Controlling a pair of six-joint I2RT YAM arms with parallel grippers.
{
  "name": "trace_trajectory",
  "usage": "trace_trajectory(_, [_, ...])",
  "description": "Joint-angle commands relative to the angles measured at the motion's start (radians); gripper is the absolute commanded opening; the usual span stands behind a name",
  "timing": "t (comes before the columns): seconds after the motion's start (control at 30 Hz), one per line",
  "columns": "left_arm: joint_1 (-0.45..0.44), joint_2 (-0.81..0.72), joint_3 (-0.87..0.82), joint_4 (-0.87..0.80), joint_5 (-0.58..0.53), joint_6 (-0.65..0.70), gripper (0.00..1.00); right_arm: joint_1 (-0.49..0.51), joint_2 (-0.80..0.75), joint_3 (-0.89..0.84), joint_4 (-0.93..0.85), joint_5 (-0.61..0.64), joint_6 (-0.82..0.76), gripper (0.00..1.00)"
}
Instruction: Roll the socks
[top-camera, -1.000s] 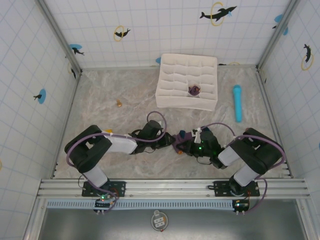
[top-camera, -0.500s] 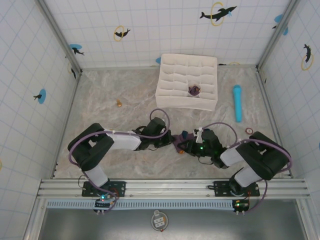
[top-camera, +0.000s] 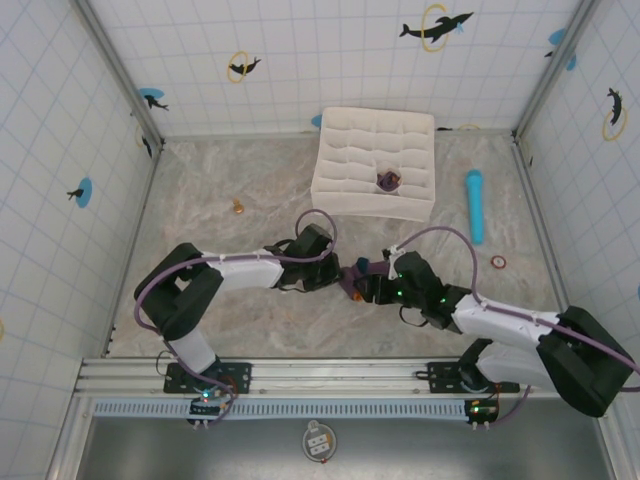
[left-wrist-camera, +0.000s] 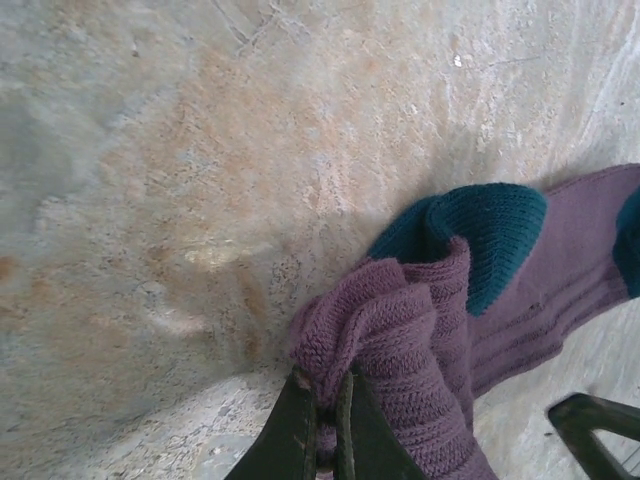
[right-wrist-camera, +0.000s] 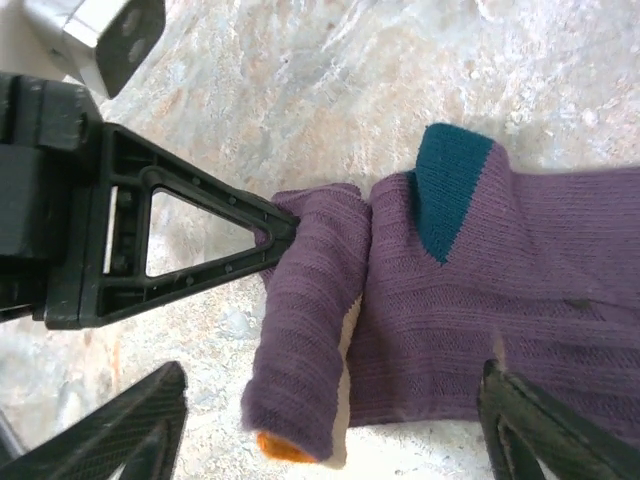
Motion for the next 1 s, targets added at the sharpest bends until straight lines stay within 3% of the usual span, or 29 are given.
trace_trajectory(0.0, [0.011,0.023,0.033,-0.145,0.009,-0.004,0.00,0.094,-0.053,0.049,-0.165,0.247,-0.149,0.86])
trace_trajectory(0.2, [0.021,0.016,0.039,-0.195,0.026,0.000,0.00,0.280,-0.068,0.048,-0.184,0.539,-0.289,0.88])
trace_trajectory(0.53, [0.023,0.013,0.056,-0.223,0.035,0.003,0.00,0.575,0.089,0.066,0.012,0.831,-0.568,0.86])
trace_trajectory(0.73, [0.023,0.010,0.053,-0.223,0.032,0.001,0.00,0.612,0.268,0.142,0.090,0.946,-0.675,0.86])
trace_trajectory(0.97, [0.023,0.008,0.049,-0.224,0.033,0.001,0.00,0.600,0.406,0.162,0.192,0.996,-0.758,0.86])
